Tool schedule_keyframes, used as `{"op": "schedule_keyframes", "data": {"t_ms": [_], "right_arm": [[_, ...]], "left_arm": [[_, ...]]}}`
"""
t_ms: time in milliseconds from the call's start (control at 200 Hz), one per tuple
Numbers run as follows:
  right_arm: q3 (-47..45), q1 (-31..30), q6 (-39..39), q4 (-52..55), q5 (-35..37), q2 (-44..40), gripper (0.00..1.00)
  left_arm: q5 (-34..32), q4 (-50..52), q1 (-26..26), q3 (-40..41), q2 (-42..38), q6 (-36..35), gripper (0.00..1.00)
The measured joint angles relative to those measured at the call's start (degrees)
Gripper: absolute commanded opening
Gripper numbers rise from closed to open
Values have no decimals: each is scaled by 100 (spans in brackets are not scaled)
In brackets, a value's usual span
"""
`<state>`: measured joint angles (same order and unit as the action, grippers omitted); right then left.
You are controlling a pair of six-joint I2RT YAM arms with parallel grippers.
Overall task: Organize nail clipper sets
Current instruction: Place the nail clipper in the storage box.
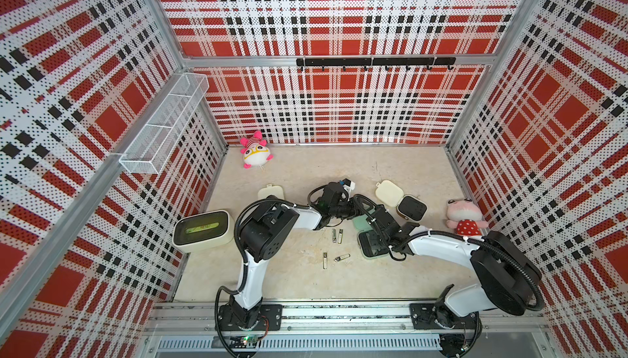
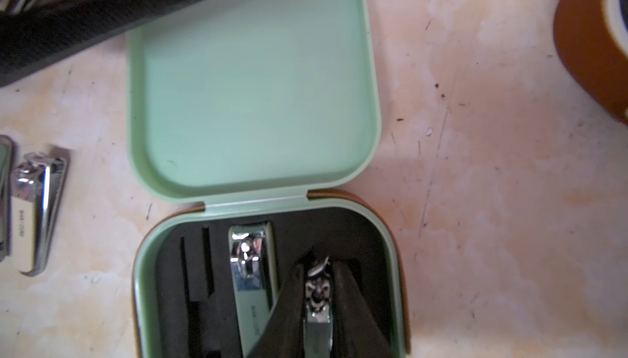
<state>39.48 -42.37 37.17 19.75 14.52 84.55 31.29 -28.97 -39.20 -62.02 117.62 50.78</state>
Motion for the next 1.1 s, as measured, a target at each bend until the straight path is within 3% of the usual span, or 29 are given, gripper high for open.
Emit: {"op": "schedule_keyframes", "data": {"t_ms": [256,1097], "right_arm": [[0,0,2,11,52,0,29],[0,-9,20,59,249,-229,30]], "left_arm": [[0,0,0,0,0,0,63],[-2,-4,-2,7,0,0,61]]}}
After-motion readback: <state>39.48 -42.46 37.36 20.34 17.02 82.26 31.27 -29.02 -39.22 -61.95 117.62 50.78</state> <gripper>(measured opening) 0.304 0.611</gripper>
